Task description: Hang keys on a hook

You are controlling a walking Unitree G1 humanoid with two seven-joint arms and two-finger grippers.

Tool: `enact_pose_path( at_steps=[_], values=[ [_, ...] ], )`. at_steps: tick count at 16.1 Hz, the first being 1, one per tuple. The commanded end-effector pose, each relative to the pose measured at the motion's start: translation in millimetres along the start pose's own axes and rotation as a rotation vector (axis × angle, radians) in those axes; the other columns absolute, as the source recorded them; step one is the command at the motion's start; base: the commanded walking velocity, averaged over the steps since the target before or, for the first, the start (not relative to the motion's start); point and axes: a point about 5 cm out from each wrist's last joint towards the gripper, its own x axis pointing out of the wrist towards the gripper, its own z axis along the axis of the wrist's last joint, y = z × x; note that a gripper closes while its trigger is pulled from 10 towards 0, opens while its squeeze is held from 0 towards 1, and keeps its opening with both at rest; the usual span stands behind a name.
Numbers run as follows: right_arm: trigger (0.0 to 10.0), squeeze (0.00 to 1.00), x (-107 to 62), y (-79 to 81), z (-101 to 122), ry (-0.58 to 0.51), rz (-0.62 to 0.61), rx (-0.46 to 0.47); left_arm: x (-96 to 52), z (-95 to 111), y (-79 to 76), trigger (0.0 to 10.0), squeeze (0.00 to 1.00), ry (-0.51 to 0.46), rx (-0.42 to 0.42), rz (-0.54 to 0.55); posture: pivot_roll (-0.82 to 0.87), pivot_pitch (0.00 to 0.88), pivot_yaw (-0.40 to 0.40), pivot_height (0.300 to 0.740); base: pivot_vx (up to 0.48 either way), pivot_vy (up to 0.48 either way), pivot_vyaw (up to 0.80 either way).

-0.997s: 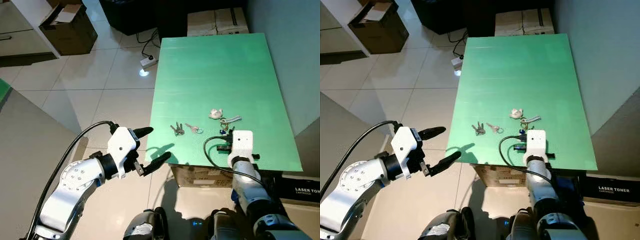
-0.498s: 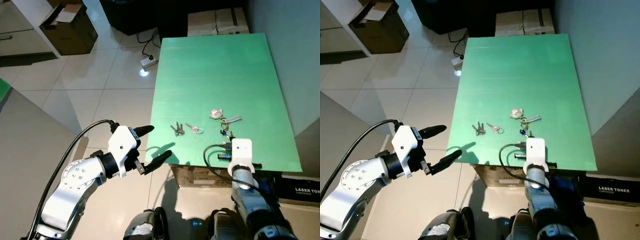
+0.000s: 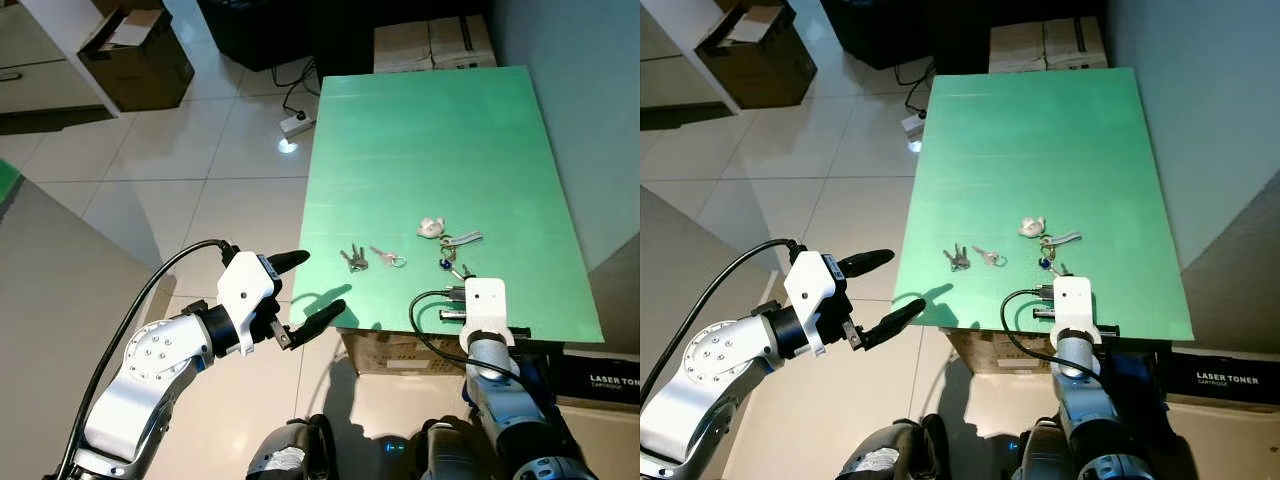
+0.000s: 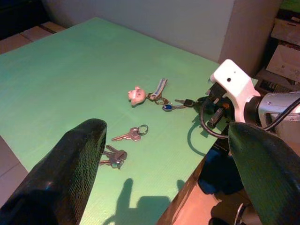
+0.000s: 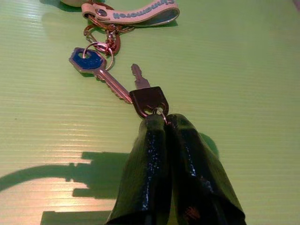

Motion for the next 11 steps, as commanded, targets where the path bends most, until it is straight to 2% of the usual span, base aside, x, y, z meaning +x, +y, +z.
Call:
enact_pose_path(
  at_steps=[1,6,7,8,9,11],
  values=[
    [10.0,1.0,-2.2,3.9,-2.8,0.016,0.015,0.002,-4.9,-6.1,1.2,10.0,0.0,0.031,-0.001,0.014,0.05,0.207,0.208,0.74,0.0,0.0,0.0],
    [10.0,1.0,-1.8,4.8,-0.5,0.006,0.035,0.017,-4.7,-5.9,1.6,10.0,0.0,0.033,0.002,0.012,0.05,0.202,0.214,0.74,0.0,0.0,0.0],
    [10.0,0.75,-1.8,4.7,-0.1,0.004,0.041,0.024,-4.7,-5.9,1.8,10.0,0.0,0.035,0.003,0.01,0.05,0.202,0.214,0.74,0.0,0.0,0.0],
    [10.0,0.75,-1.9,4.6,-0.2,0.003,0.043,0.025,-4.7,-6.0,1.8,10.0,0.0,0.035,0.004,0.01,0.05,0.202,0.214,0.74,0.0,0.0,0.0],
    [10.0,0.0,-1.7,4.2,-0.4,0.004,0.048,0.025,-4.7,-6.0,1.9,10.0,0.0,0.036,0.005,0.009,0.05,0.198,0.214,0.74,0.0,0.0,0.0],
    [10.0,0.0,-1.2,4.7,-0.6,-0.003,0.077,0.048,-5.7,-6.2,1.7,10.0,0.0,0.037,0.007,0.01,0.05,0.192,0.213,0.74,0.0,0.0,0.0]
  ],
)
